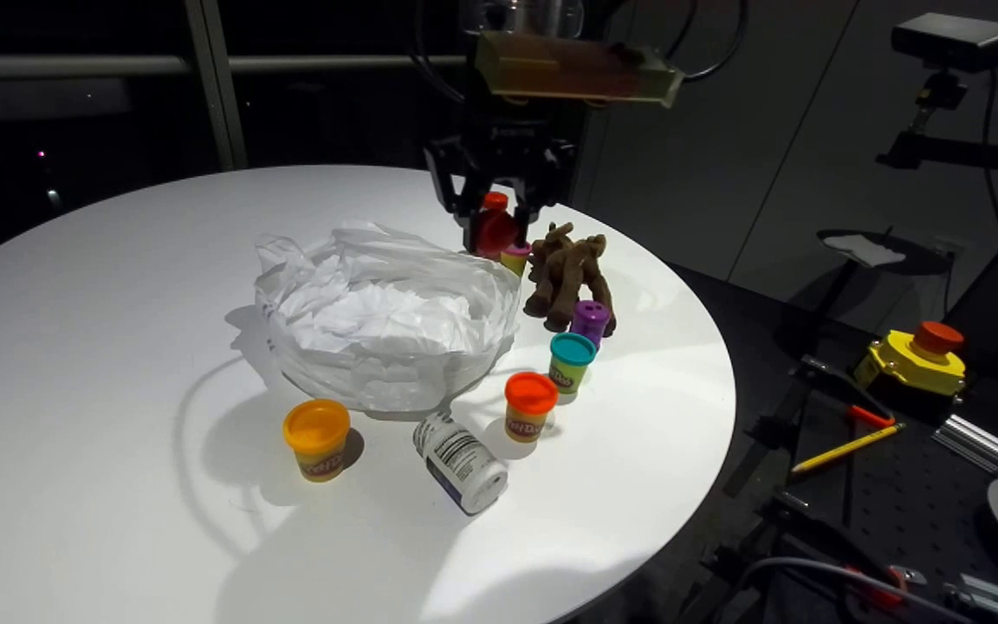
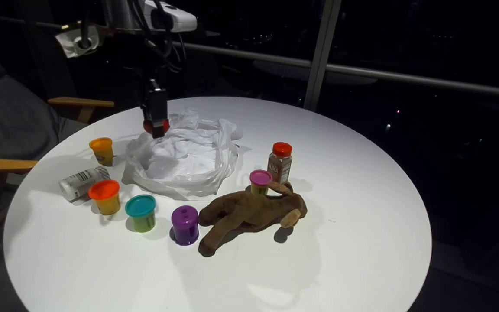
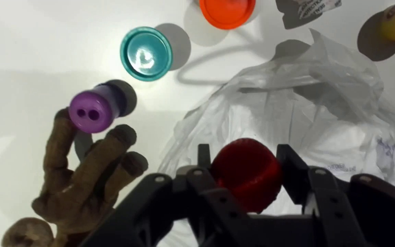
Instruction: Remove all the objects from the plastic bag and put them on the table
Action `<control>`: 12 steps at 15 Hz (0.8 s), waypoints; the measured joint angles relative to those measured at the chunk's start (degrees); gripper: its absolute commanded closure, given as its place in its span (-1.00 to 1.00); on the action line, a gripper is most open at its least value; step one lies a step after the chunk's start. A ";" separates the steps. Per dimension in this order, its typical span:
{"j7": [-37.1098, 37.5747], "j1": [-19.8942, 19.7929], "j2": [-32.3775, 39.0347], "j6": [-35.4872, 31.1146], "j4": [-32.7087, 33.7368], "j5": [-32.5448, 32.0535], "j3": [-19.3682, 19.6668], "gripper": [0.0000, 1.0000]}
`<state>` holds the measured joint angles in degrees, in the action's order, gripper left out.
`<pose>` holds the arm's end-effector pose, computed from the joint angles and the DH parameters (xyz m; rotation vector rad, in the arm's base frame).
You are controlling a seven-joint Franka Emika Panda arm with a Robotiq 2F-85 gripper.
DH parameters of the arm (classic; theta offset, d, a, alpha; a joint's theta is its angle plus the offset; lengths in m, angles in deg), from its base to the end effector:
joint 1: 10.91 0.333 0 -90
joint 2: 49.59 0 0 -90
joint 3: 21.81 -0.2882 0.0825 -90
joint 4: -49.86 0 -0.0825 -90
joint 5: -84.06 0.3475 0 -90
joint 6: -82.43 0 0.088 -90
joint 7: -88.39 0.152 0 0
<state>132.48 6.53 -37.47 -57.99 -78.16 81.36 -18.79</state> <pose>0.5002 0.1267 0.2322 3.0187 -0.7393 0.0380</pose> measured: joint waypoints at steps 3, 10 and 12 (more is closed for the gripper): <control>1.44 -1.54 -6.73 -2.56 -9.56 -0.01 -0.75 0.48; -6.62 -9.05 -10.71 -5.06 -19.55 2.73 -2.15 0.48; -10.67 -11.03 -8.13 -5.90 -19.46 3.40 -2.13 0.48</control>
<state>121.81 -4.50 -45.60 -63.89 -97.62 84.77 -20.92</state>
